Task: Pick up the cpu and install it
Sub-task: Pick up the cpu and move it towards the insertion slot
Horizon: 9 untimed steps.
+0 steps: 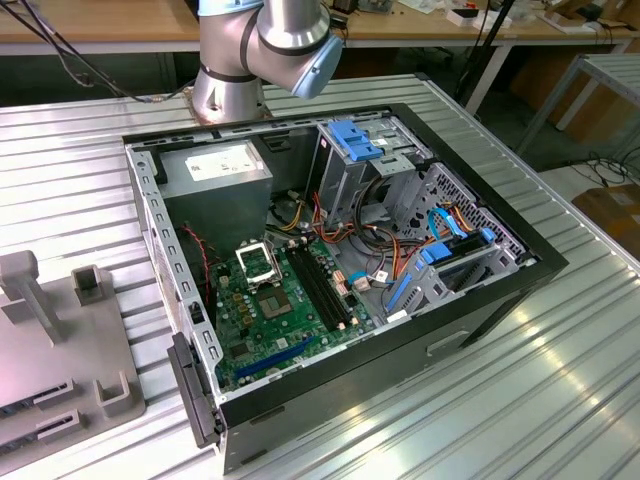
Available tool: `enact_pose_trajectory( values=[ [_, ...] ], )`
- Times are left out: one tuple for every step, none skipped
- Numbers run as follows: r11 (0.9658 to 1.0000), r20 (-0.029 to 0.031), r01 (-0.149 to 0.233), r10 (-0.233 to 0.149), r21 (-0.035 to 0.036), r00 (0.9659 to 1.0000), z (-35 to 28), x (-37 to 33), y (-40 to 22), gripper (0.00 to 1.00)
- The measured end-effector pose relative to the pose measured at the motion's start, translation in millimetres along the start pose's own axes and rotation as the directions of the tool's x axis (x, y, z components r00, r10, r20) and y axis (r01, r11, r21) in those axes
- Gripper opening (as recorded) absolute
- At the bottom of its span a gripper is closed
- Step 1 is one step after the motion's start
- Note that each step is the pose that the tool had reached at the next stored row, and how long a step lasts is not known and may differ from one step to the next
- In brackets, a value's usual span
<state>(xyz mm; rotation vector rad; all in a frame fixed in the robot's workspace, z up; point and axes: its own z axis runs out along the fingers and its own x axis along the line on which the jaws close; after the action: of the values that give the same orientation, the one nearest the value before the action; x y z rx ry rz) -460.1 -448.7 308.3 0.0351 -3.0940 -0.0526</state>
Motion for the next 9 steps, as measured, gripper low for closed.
enact_pose_trajectory(
  values=[
    [1.0, -0.0001, 0.0, 0.0, 0.0, 1.0, 0.1, 0.0, 0.0, 0.51],
    [1.0, -0.0001, 0.0, 0.0, 0.0, 1.0, 0.3, 0.0, -0.1, 0.51],
    [1.0, 0.0, 0.0, 0.0, 0.0, 1.0, 0.4, 0.0, -0.1, 0.51],
    [1.0, 0.0, 0.0, 0.0, 0.0, 1.0, 0.5, 0.0, -0.1, 0.51],
    [1.0, 0.0, 0.0, 0.0, -0.0001, 1.0, 0.7, 0.0, -0.2, 0.51],
    [1.0, 0.0, 0.0, 0.0, 0.0, 1.0, 0.9, -0.1, -0.2, 0.51],
    [1.0, 0.0, 0.0, 0.0, 0.0, 1.0, 1.0, -0.1, -0.3, 0.51],
    [1.0, -0.0001, 0.0, 0.0, 0.0, 1.0, 1.6, -0.1, -0.4, 0.51],
    [1.0, -0.0001, 0.0, 0.0, 0.0, 1.0, 1.7, -0.1, -0.4, 0.51]
  ],
)
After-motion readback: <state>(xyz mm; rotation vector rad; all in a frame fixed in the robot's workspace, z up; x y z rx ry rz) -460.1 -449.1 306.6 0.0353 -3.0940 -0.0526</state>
